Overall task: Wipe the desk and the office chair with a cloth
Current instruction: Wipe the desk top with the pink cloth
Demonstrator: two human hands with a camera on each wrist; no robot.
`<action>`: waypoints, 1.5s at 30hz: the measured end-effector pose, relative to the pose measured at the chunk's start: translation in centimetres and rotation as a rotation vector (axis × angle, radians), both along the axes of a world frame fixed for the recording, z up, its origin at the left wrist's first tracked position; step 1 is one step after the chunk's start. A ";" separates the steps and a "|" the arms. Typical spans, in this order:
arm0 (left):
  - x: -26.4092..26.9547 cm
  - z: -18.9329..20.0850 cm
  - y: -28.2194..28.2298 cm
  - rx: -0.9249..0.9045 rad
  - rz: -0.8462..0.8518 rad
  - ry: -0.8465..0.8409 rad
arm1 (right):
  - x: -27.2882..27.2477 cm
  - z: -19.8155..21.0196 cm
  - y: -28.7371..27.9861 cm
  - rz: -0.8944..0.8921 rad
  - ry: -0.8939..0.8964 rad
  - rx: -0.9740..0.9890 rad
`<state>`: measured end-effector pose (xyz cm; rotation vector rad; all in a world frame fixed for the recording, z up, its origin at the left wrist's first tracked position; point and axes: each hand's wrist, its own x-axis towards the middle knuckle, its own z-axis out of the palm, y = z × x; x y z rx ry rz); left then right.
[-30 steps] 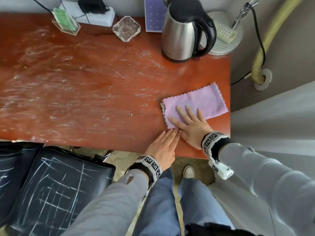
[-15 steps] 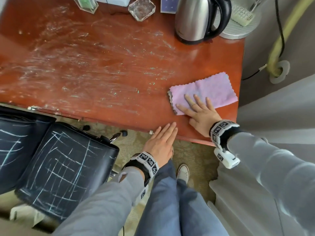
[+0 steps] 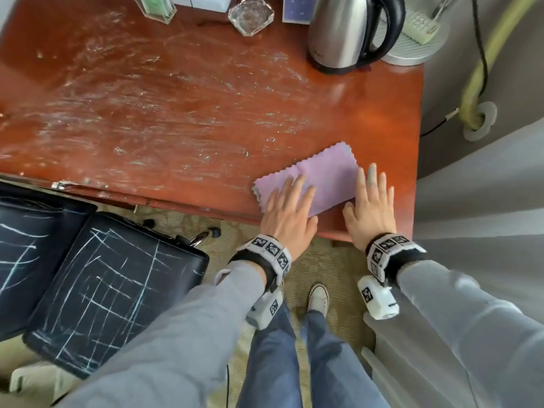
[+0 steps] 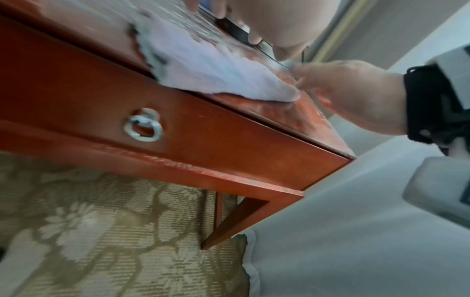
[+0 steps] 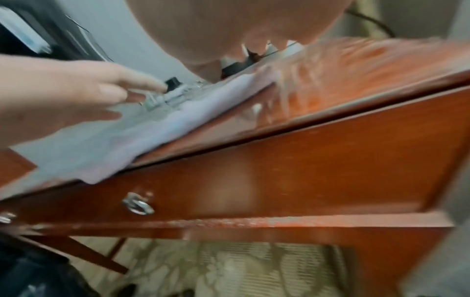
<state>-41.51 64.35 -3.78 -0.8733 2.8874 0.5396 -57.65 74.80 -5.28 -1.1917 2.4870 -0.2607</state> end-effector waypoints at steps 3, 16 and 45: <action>-4.2 -1.9 1.0 0.094 -0.071 -0.198 | -0.7 -1.6 1.4 -0.055 -0.010 0.088; 0.4 -3.5 -5.4 0.064 0.139 -0.346 | 1.3 -1.9 -0.3 -0.007 -0.015 0.204; -1.3 -3.6 -12.1 0.142 0.163 -0.363 | -0.5 -0.9 -4.6 0.097 -0.006 0.362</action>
